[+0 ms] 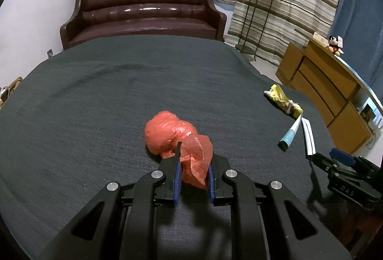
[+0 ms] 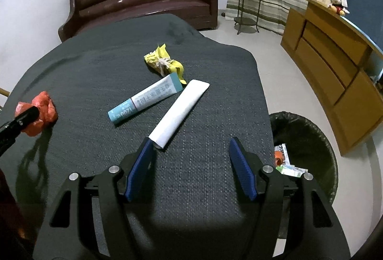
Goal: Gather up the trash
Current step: 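Hold the red bag up with the left tool while the right tool approaches the white tube, then close the right tool on the plain white tube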
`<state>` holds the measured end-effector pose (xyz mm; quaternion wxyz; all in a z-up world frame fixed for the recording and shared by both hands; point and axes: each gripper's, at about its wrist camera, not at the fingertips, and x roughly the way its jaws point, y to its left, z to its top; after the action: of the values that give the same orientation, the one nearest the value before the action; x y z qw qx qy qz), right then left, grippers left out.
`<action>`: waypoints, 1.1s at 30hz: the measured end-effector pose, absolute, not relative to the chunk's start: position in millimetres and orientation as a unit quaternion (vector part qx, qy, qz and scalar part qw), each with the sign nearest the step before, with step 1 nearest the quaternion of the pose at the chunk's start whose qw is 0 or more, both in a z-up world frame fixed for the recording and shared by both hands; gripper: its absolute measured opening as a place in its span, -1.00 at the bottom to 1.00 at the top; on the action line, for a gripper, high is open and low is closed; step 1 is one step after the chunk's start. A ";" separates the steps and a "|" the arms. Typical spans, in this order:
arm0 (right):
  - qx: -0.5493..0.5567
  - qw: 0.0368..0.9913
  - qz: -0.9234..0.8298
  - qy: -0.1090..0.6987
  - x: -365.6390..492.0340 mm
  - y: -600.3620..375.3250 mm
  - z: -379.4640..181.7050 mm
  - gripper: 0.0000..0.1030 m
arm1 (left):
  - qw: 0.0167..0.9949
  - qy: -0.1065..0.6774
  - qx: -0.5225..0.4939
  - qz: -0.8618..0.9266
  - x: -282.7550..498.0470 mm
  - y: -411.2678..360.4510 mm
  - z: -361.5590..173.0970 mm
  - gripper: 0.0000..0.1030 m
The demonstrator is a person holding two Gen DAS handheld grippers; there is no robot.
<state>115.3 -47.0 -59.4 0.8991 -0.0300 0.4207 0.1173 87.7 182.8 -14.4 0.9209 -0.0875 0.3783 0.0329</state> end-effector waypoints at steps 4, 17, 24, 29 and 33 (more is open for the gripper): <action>-0.019 0.904 0.120 0.410 116.2 -47.1 -51.2 0.25 | 0.920 0.380 -0.090 0.029 85.9 182.6 -16.0 -0.65; -0.018 0.898 0.118 0.423 139.0 -30.8 -59.2 0.09 | 0.913 0.389 -0.118 0.042 89.2 191.5 -17.7 0.10; -0.025 0.898 0.112 0.425 139.6 -29.9 -59.9 -0.13 | 0.908 0.394 -0.132 0.054 99.0 196.7 -19.3 0.16; -0.036 0.900 0.107 0.421 138.4 -32.9 -60.1 -0.35 | 0.907 0.401 -0.122 0.048 99.6 194.8 -22.1 -0.28; -0.032 0.901 0.106 0.419 136.0 -38.1 -60.7 -0.54 | 0.904 0.406 -0.126 0.040 99.7 197.4 -25.6 -0.42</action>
<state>136.0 -38.1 -60.7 0.9013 -0.0325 0.4186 0.1063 99.7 197.4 -25.6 0.9044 -0.1257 0.4059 0.0397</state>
